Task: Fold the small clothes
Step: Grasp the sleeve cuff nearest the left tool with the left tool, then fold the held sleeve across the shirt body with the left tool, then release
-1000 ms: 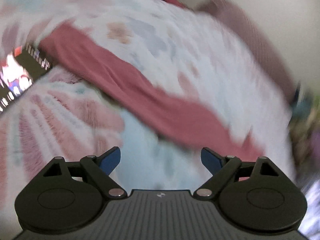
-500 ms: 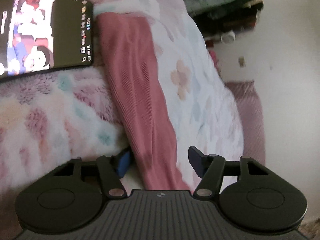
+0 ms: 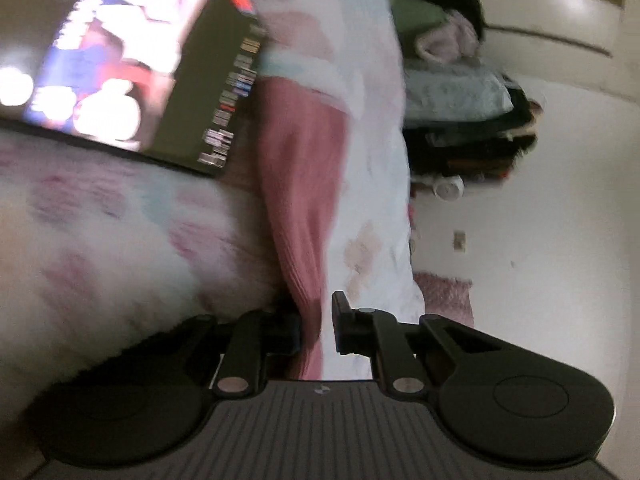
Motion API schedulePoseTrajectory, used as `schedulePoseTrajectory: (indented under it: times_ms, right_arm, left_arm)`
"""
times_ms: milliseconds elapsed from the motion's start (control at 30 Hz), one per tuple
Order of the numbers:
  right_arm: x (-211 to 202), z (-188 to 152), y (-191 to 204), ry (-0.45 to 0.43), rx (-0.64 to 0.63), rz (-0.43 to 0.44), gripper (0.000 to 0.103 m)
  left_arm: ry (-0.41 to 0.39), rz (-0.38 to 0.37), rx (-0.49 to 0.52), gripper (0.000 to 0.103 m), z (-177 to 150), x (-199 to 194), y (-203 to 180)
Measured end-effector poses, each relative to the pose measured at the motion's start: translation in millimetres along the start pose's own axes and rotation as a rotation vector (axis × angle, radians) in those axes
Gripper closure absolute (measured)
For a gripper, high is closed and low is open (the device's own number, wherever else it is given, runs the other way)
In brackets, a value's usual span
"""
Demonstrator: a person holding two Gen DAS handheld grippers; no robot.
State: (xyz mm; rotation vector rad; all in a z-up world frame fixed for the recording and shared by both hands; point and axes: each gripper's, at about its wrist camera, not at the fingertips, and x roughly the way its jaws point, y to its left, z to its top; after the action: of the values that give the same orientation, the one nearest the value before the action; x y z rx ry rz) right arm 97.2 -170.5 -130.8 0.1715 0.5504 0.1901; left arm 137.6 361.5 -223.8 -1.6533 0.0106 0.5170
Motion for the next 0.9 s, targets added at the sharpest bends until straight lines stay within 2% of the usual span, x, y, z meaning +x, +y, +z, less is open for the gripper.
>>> schedulePoseTrajectory:
  times_ms: [167, 267, 367, 433, 467, 533, 567, 600, 667, 700, 767, 867, 900]
  right_arm:
    - [-2.0, 10.3, -6.5, -0.018, -0.001, 0.001, 0.02]
    - [-6.6, 24.4, -20.4, -0.06, -0.03, -0.038, 0.02]
    - [-10.7, 40.7, -43.0, -0.103, -0.024, -0.102, 0.02]
    - [-12.0, 50.0, -62.9, -0.12, 0.005, -0.165, 0.02]
    - [-12.2, 53.8, -73.8, -0.118, 0.025, -0.21, 0.02]
    - [-12.6, 58.7, -93.7, -0.105, 0.069, -0.277, 0.02]
    - [-13.6, 59.6, -103.1, -0.096, 0.095, -0.304, 0.02]
    - [-15.1, 60.0, -113.3, -0.086, 0.127, -0.33, 0.02]
    - [-18.4, 58.7, -132.6, -0.069, 0.212, -0.378, 0.02]
    - [-19.7, 57.6, -142.7, -0.058, 0.258, -0.391, 0.02]
    - [-22.7, 56.6, -159.9, -0.046, 0.348, -0.401, 0.02]
    - [-28.3, 55.2, -176.7, -0.062, 0.424, -0.404, 0.02]
    - [-28.9, 55.3, -178.0, -0.067, 0.428, -0.405, 0.02]
  left_arm:
    - [0.037, -0.107, 0.13, 0.099, -16.7, -3.6, -39.7]
    - [0.087, -0.17, 0.295, 0.099, -38.1, -12.7, -77.7]
    - [0.189, -0.293, 0.523, 0.099, -84.6, -25.8, -126.4]
    - [0.28, -0.392, 0.699, 0.099, -138.6, -39.8, -159.8]
    - [0.316, -0.424, 0.749, 0.099, -159.3, -46.5, -166.6]
    - [0.451, -0.49, 0.906, 0.099, -223.6, -57.8, -185.3]
    - [0.512, -0.492, 0.974, 0.099, -247.3, -59.6, -188.4]
    - [0.622, -0.467, 1.1, 0.099, -288.0, -60.1, -190.4]
    - [0.758, -0.411, 1.337, 0.099, -356.1, -66.9, -176.2]
    - [0.822, -0.384, 1.499, 0.099, -398.8, -75.0, -156.7]
    - [0.911, -0.332, 1.706, 0.099, -450.7, -83.4, -115.5]
    - [1.051, -0.236, 1.872, 0.098, -501.6, -104.5, -54.6]
    - [1.108, -0.221, 1.886, 0.092, -512.5, -110.0, -37.7]
